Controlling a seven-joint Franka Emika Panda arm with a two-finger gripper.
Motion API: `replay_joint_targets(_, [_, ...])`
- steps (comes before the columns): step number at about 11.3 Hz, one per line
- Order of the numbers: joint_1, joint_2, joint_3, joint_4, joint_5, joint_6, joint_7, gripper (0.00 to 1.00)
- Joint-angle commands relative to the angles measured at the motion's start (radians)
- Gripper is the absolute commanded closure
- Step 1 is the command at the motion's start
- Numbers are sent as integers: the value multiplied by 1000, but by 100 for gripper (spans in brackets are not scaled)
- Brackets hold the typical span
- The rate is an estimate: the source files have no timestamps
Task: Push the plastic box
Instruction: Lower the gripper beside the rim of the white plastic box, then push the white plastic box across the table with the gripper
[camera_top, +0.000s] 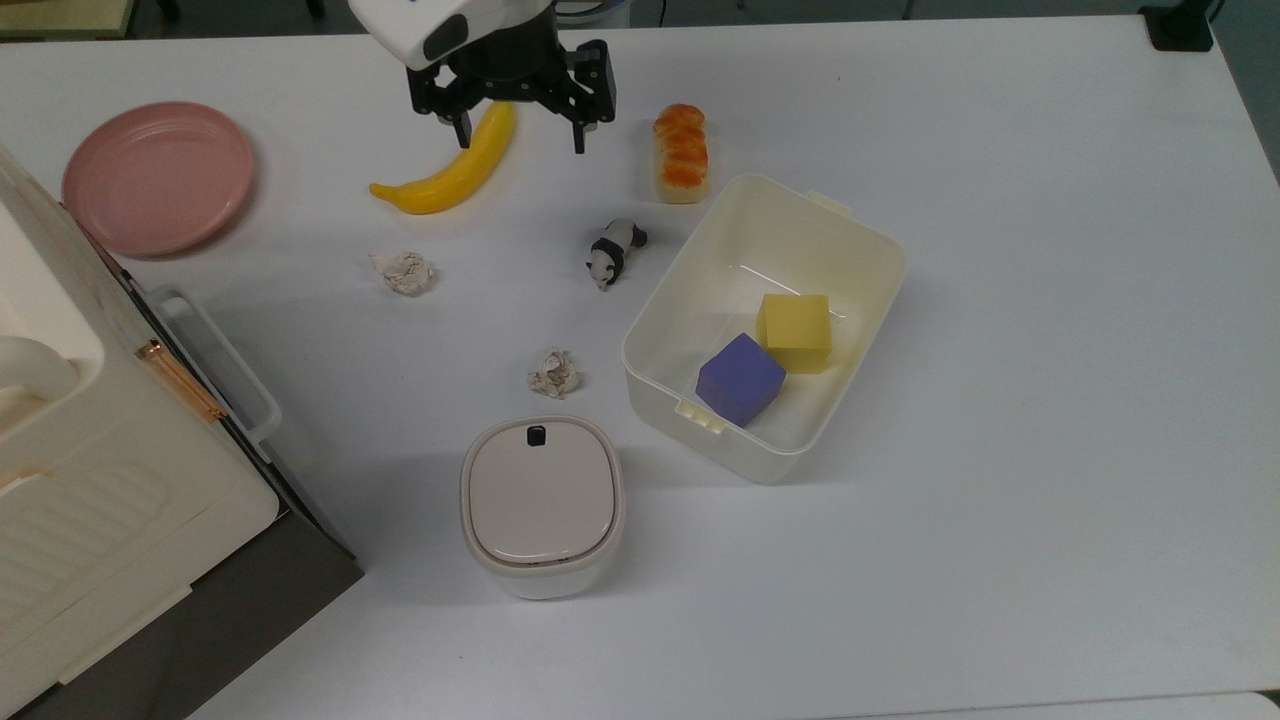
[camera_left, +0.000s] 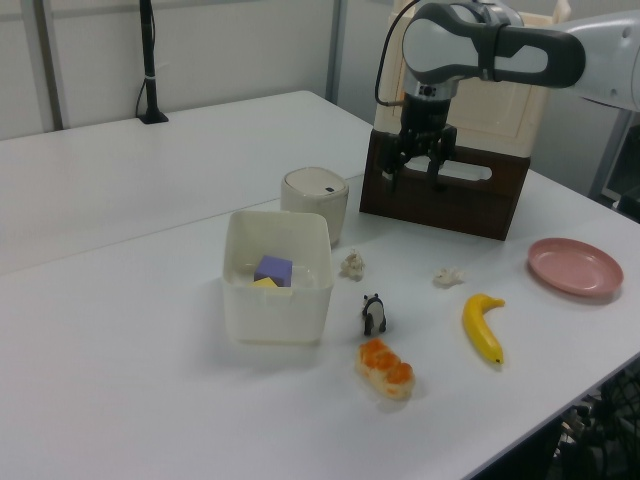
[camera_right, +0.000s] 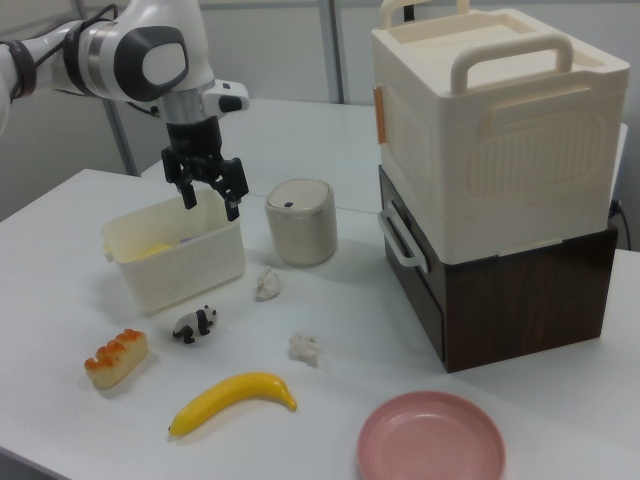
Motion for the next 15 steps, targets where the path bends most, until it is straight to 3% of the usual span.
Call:
replay_joint_targets(1, [24,-10,-4,-14,-5,-21,-35,0])
replay_joint_targets(5, [24,-9,-4,-27,-5,-21,-240,1])
replay_joint_targets(7, [25,-9,-4,-60,-7,-21,-567,1])
replay_joint_targets(9, [56,14,-6,-65,-17,-17,-778,1])
replay_joint_targets(11, [99,54,-4,-65,-59,0,-849,1])
replay_joint_targets(15, [179,184,-4,-60,-129,161,-854,1])
